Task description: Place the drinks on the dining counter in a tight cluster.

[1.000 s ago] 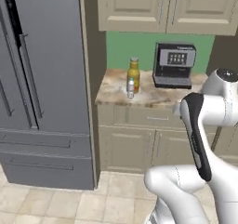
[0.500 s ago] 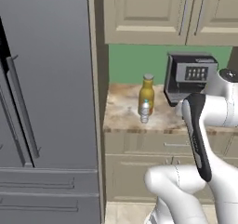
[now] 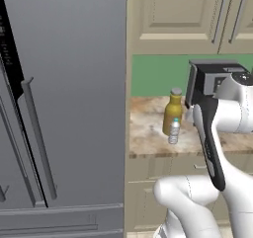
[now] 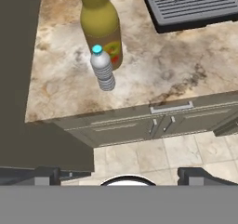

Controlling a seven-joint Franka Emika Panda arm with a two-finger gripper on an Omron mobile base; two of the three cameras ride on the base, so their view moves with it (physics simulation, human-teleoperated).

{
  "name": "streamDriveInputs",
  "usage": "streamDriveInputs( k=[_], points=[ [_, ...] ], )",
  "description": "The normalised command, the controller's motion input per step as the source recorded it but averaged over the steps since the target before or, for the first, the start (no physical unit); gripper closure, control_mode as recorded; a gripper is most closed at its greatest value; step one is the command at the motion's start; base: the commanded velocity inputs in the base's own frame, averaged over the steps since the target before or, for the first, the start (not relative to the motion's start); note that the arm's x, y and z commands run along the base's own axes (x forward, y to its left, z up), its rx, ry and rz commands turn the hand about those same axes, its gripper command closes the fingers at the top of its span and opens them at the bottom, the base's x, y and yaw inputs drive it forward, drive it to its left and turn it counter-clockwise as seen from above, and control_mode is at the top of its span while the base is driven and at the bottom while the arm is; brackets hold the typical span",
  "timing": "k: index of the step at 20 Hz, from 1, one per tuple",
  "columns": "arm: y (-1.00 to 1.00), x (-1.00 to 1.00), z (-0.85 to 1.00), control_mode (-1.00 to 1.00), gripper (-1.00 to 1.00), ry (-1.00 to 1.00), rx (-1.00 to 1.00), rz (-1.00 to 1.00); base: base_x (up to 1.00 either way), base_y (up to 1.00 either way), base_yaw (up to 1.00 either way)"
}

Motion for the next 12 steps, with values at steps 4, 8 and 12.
streamDriveInputs(
  k=[4,8,12],
  points=[
    [0.00,0.00,0.00,1.00,-1.00,0.00,0.00,0.00,0.25,0.26,-0.17],
    [0.00,0.00,0.00,1.00,-1.00,0.00,0.00,0.00,0.17,0.00,-0.01],
    [0.00,0.00,0.00,1.00,-1.00,0.00,0.00,0.00,0.00,0.00,0.00]
  ],
)
